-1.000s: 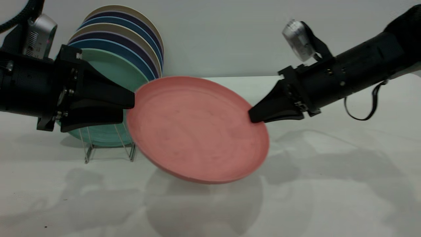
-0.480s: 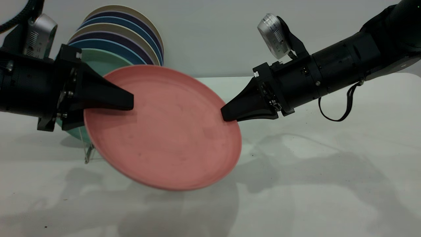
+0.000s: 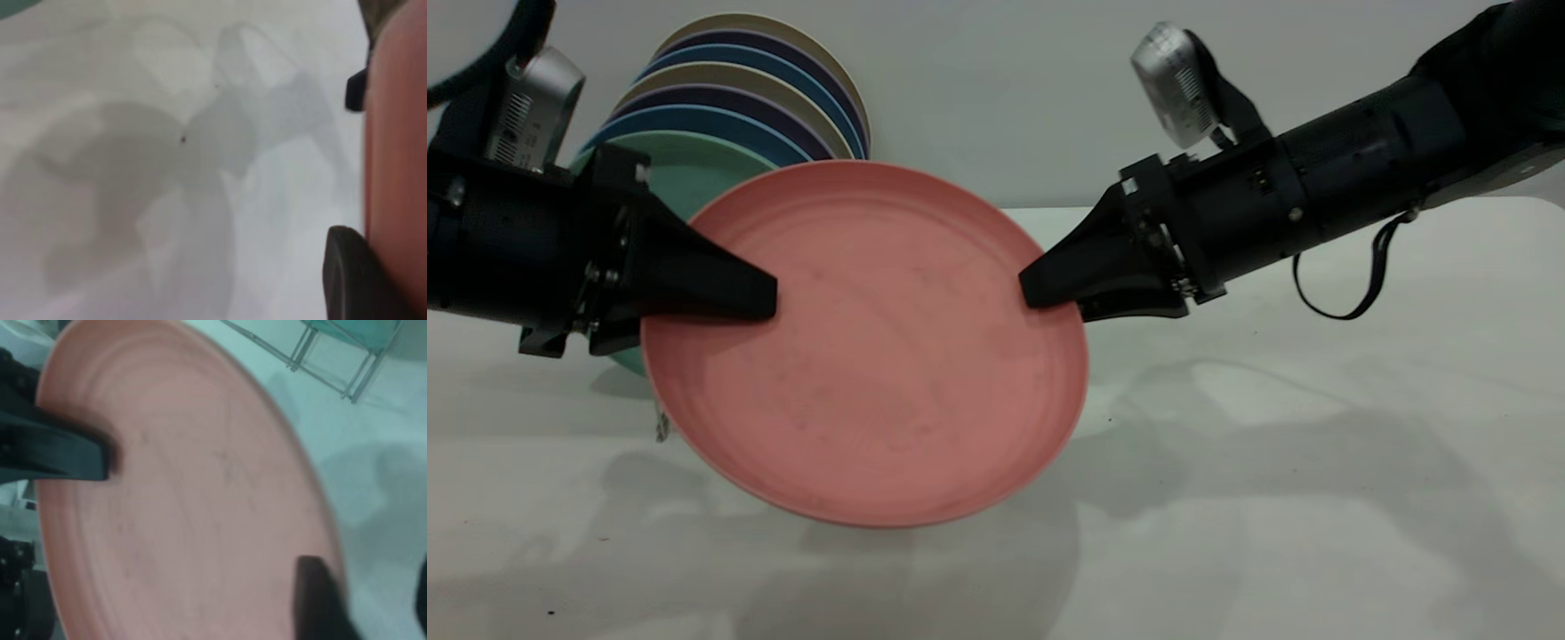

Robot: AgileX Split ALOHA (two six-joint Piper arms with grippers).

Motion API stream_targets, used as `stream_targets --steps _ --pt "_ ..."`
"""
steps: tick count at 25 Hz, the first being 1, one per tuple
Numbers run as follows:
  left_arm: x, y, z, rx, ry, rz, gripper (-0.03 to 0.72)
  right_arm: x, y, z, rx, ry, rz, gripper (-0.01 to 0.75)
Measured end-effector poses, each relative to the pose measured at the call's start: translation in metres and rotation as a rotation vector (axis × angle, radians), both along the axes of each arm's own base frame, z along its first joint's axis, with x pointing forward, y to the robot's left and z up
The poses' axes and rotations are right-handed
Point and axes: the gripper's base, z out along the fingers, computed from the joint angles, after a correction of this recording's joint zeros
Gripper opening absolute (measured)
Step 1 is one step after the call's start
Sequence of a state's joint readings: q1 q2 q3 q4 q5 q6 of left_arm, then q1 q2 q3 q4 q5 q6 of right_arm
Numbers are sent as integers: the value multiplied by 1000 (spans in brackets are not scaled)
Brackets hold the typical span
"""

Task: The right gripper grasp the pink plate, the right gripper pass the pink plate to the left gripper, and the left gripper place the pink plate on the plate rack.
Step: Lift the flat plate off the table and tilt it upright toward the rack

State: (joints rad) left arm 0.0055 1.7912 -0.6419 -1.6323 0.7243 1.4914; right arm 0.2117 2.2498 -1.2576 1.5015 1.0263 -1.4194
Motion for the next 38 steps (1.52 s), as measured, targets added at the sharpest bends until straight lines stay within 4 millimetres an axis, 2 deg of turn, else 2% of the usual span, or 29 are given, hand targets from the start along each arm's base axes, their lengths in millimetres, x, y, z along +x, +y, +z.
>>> stream_targets --steps 2,4,6,10,14,19,24,28,32,38 --pt "1 0 -1 34 -26 -17 99 2 -9 2 22 10 -1 553" --pt "1 3 -5 112 -61 -49 99 8 -30 3 35 26 -47 654" --pt "1 6 -8 183 -101 -96 99 14 -55 4 60 45 -100 708" --pt "8 8 1 270 -196 -171 99 21 -100 5 76 73 -197 709" --pt "15 15 14 424 -301 -261 99 20 -127 2 43 90 -222 637" --pt "27 22 40 610 -482 -447 99 16 -135 -1 5 100 -193 542" --pt "42 24 71 728 -649 -672 99 15 -134 -1 -1 103 -184 527" --pt "49 29 89 819 -694 -868 99 13 -135 -3 -25 116 -161 527" --pt "58 38 103 945 -702 -932 99 11 -136 -6 -58 132 -145 527" --pt "72 43 115 1057 -769 -867 99 11 -138 -9 -95 144 -157 527"
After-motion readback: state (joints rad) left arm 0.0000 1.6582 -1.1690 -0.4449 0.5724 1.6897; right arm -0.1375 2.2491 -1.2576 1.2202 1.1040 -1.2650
